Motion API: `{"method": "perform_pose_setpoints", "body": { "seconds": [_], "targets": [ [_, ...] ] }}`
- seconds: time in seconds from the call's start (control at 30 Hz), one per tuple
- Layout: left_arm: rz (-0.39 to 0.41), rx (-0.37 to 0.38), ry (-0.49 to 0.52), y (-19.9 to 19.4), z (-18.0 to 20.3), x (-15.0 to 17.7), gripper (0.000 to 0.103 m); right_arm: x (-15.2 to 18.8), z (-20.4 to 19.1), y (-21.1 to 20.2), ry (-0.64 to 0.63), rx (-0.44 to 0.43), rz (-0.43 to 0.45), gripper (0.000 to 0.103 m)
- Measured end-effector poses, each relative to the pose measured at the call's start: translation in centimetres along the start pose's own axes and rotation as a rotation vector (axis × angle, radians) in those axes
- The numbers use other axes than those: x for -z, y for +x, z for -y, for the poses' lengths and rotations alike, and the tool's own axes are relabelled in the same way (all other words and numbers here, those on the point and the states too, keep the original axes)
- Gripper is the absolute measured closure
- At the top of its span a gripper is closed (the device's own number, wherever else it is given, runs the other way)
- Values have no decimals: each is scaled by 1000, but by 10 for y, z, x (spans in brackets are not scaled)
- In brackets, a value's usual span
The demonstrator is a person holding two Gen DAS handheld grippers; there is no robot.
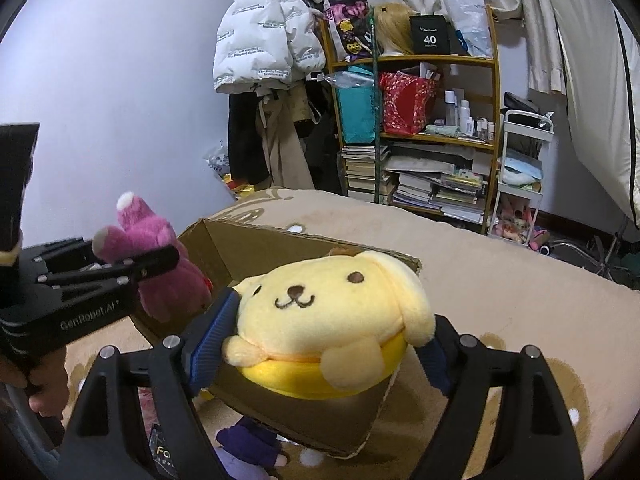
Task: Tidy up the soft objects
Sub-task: 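Carry both plushes over the cardboard box and open both grippers to drop them, then grasp the pink wrapped roll with the left gripper while the right gripper grasps the purple penguin plush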
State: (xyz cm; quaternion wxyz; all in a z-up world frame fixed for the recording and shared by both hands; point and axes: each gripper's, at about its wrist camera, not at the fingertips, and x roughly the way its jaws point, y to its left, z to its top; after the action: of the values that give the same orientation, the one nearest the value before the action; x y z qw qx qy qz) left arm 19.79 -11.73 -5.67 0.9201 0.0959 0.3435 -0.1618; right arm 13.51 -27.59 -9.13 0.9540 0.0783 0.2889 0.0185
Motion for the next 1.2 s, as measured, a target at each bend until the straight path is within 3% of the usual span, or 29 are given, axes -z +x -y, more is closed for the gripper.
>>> {"method": "perform_pose_setpoints", "body": {
  "seconds": [0.27,0.43,0.63,0.83,1.2],
  "targets": [
    [-48,4,17,6,6,5,63,0,0,-2,2,-12,-6,15],
    [-16,-41,28,0,5,6,37,-2,0,-3,-3,-20,-5,13],
    [-24,-75,26,-8,-2,5,25,-2,-3,-9,-11,-16,-8,11],
    [-58,-124,9,-25,-13,9,17,0,-11,-29,-26,-12,-3,0],
    [-108,-177,-54,-71,-30,39,3,20,-29,-69,-7,-30,-42,0]
  ]
}}
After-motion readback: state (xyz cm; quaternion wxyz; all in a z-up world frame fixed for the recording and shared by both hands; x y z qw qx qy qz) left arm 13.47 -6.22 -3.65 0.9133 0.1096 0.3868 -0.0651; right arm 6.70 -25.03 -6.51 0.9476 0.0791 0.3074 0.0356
